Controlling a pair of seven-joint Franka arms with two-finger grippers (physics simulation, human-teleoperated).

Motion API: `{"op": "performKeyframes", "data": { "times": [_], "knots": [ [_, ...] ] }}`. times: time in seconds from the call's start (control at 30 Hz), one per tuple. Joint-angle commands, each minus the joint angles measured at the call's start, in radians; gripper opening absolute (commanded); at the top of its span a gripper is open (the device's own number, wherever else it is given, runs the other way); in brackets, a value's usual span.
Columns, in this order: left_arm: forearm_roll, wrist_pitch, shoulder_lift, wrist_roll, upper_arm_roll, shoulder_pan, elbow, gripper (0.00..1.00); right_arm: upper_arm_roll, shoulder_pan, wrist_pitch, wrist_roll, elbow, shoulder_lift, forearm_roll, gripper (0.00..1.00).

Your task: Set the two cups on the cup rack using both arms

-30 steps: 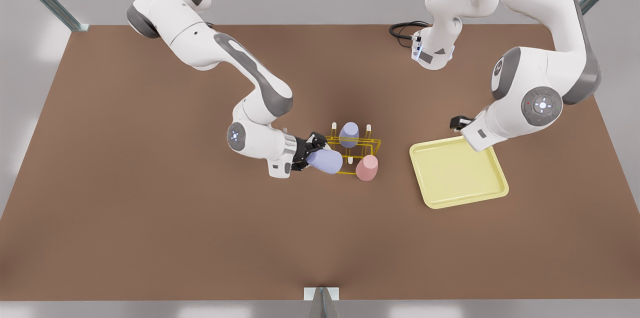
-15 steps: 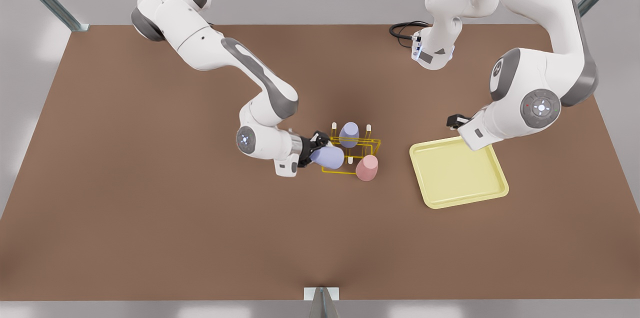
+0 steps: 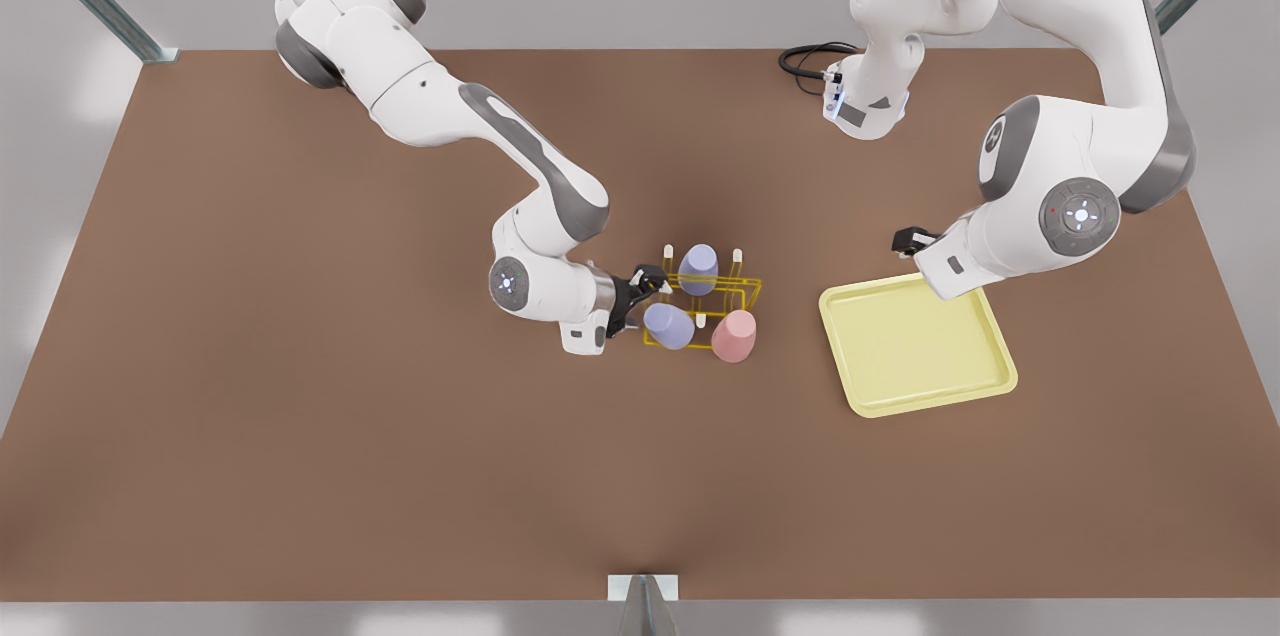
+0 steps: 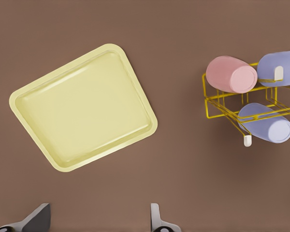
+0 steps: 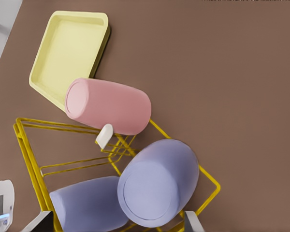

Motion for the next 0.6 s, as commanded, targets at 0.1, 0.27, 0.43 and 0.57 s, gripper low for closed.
{"op": "performKeyframes", "data": {
  "times": [0.1,0.27,0.43,0.57],
  "knots": [
    [-0.007,-0.002,-0.003,0.008,-0.002,-0.007,0.000,1.00,-0.194,0.048,-0.257,0.080,0.003,-0.061,-0.187,1.00],
    [-0.015,-0.010,-0.001,0.010,0.001,0.004,0.000,1.00,-0.558,-0.042,-0.738,0.237,0.230,-0.174,-0.643,1.00],
    [-0.012,-0.003,0.002,0.010,0.003,0.010,0.000,1.00,-0.297,-0.340,-0.799,0.251,-0.092,-0.673,-0.672,1.00],
    [-0.012,-0.007,0.007,0.010,0.004,0.012,0.000,1.00,-0.297,-0.344,-0.798,0.252,-0.113,-0.688,-0.666,1.00]
  ]
}}
